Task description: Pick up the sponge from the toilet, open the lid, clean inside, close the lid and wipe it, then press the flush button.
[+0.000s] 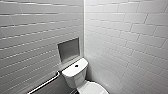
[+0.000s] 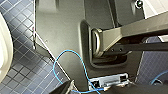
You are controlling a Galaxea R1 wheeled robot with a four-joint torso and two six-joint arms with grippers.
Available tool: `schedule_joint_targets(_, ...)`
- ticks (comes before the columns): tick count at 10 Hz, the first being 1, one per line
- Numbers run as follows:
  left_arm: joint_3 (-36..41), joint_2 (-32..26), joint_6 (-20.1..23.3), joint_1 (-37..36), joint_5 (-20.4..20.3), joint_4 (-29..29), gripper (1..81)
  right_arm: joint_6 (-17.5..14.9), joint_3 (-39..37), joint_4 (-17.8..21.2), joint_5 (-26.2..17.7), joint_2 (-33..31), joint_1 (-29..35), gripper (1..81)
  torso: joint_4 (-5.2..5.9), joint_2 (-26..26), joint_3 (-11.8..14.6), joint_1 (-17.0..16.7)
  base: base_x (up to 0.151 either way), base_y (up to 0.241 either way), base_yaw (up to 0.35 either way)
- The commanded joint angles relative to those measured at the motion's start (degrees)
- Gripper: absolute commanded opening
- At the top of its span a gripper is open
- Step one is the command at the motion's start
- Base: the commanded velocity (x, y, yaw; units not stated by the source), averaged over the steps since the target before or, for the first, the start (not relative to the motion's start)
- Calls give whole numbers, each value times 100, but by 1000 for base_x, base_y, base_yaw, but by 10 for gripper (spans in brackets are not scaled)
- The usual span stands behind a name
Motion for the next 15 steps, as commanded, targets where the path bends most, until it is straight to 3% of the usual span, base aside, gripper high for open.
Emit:
schedule_joint_targets(1, 40, -58, 44, -159, 314, 33, 811, -10, 46, -77, -325, -116, 134, 10, 0, 0, 0, 0, 77, 0, 0)
schedule_joint_targets(10, 48, -58, 44, -150, 314, 24, 811, 16, 37, -51, -316, -195, 143, 10, 0, 0, 0, 2, 77, 0, 0)
schedule_joint_targets(15, 92, -137, 18, -150, 314, -2, 811, 51, 485, -33, -132, -608, 126, 10, 0, 2, 0, 2, 0, 0, 0)
